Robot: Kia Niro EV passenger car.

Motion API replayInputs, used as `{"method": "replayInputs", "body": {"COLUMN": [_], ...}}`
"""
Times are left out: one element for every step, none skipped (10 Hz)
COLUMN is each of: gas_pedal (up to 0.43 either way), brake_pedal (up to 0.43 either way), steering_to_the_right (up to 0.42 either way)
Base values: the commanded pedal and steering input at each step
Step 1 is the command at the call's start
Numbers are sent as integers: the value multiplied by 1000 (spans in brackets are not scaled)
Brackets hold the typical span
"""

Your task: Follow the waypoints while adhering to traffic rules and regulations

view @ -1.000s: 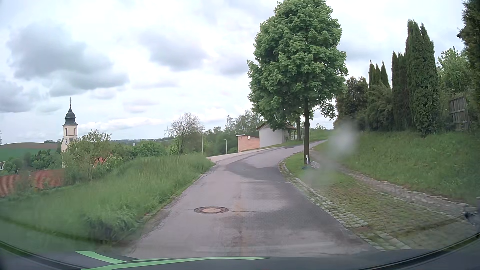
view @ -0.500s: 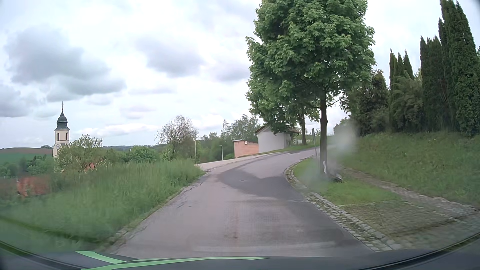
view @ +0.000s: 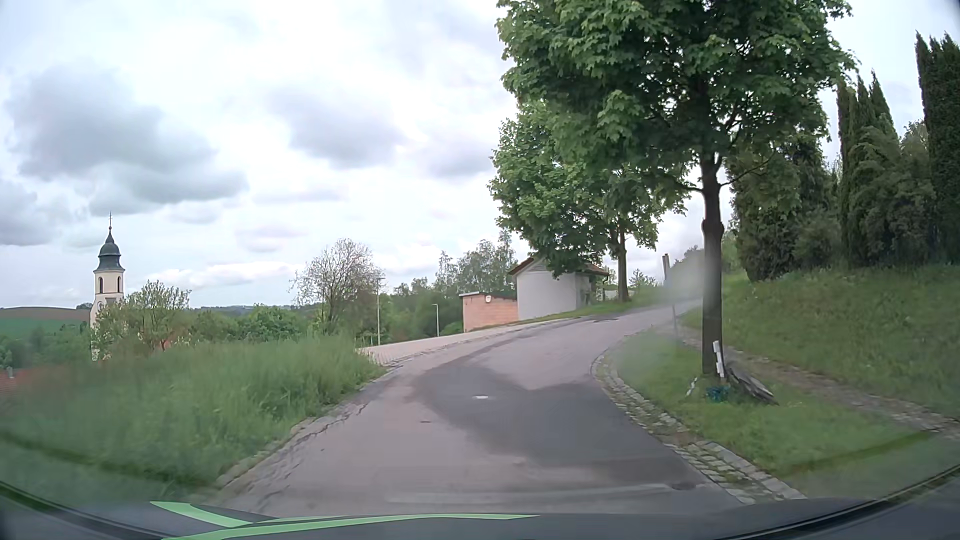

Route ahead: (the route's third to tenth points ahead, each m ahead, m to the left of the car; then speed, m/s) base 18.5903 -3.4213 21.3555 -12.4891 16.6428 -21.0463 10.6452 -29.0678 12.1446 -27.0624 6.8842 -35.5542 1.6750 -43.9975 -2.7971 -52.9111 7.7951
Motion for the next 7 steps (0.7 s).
{"method": "replayInputs", "body": {"gas_pedal": [0,0,0,0,0,0,0], "brake_pedal": [0,0,0,0,0,0,0], "steering_to_the_right": [13,19,25,35,45,57,66]}}
